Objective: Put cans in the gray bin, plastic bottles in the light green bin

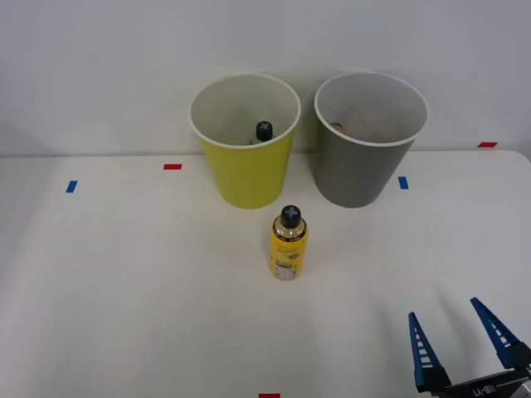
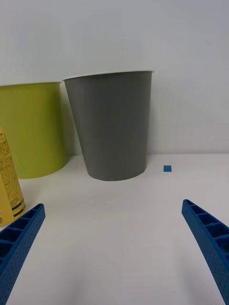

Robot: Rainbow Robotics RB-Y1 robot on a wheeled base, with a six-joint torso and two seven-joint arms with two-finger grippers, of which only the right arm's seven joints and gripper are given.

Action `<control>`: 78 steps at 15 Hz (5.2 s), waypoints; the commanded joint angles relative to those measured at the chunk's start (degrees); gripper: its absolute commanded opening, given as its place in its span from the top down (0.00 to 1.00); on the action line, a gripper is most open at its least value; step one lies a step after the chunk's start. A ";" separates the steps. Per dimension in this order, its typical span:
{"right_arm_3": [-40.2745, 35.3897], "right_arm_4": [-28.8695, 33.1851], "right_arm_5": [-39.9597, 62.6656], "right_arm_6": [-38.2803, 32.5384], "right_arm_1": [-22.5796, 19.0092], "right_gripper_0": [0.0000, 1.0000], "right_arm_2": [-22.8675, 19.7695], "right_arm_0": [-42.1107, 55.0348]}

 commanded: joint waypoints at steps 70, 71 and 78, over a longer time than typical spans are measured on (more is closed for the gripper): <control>2.99 -10.19 30.59 11.60 -5.27 0.01 32.52 -27.25; 2.99 -10.19 30.67 11.60 -4.75 0.01 32.52 -27.33; 2.99 -9.58 30.67 11.87 -3.69 0.01 31.29 -26.89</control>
